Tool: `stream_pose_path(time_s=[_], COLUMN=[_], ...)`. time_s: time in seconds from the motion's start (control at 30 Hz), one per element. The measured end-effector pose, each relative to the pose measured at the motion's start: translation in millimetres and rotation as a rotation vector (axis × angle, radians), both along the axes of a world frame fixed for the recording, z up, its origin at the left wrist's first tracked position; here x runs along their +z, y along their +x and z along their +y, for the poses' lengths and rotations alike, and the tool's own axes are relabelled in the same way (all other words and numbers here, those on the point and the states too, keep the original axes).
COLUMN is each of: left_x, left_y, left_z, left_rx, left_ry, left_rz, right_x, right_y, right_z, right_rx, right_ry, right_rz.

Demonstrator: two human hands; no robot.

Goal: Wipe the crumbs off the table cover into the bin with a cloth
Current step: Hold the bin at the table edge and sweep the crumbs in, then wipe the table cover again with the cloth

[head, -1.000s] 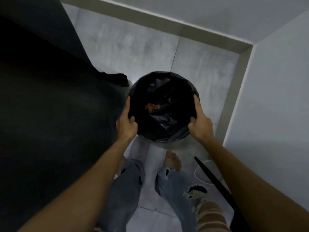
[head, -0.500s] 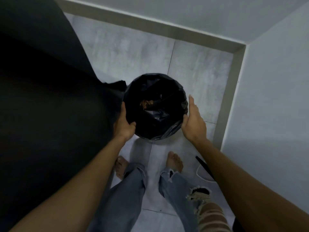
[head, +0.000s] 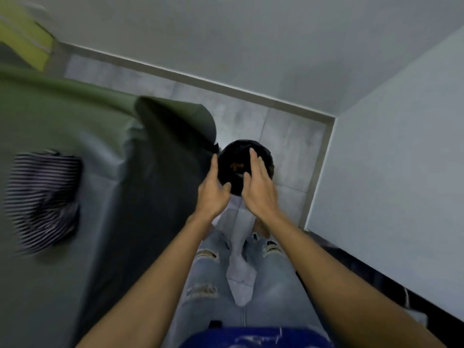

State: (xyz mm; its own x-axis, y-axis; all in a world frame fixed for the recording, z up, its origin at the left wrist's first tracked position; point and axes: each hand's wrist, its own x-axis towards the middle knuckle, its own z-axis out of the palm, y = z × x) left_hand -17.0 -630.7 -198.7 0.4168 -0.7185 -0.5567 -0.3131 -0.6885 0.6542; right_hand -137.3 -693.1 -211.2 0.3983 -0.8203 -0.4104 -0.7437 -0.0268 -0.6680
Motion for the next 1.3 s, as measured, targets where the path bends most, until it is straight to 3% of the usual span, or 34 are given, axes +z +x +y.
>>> stream_pose_path(time_s=[0.13,0.43,0.77,1.0,1.3], left_x=[73,154,181,166,163], left_y=[0,27,101,135,132], left_z=[37,113,178,208,211], left_rx=[0.009,0.39,0.746,0.865,0.928], left_ry=[-0.149,-0.362,-0.359,-0.211,-0.257], left_rz=[-0.13,-0.337,-0.622,-0.486,-0.218], right_x=[73,167,184,186,178], right_y=[23,84,176,238,283], right_z=[26,73,118,145,170], right_rx=[0.096,0.279,0.574,0.546,0.441], right_ry=[0.019,-0.017,-0.103,-0.248,-0.269], right_rz=[-0.1,-0.277,-0.129,0.066,0.156])
